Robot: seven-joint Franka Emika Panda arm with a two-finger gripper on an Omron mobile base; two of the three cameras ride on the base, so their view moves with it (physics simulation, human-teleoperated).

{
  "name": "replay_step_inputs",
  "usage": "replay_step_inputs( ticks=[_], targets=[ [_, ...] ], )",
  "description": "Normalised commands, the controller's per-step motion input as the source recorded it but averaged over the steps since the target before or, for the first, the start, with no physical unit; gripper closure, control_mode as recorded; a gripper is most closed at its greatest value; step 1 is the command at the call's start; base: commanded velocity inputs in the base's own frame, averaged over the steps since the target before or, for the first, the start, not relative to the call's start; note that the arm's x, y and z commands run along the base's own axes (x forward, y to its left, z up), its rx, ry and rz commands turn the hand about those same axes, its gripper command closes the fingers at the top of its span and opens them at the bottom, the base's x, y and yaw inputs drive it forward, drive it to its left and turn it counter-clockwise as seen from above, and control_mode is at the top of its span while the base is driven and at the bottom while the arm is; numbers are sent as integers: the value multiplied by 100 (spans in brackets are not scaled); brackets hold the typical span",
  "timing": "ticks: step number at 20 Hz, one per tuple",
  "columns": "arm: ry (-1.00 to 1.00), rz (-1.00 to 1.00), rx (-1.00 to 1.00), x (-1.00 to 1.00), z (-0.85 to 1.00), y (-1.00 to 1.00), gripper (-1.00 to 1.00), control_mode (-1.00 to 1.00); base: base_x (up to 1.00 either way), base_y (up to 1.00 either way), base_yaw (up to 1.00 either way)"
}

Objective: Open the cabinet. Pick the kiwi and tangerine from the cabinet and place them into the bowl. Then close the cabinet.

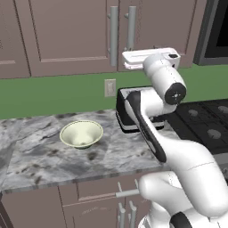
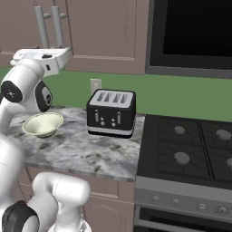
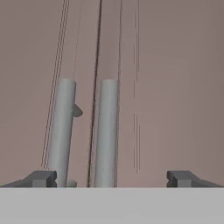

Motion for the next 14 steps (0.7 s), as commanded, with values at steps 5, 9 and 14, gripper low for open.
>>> replay_step_inputs(
  ticks=[5,9,14],
  targets=[
    [3,0,0,75,0,2,-100,-100,0,0,0],
    [2,0,2,80,-4,1,-100,-100,0,0,0],
    [1,0,4,79,-13,10,-100,-100,0,0,0]
  ],
)
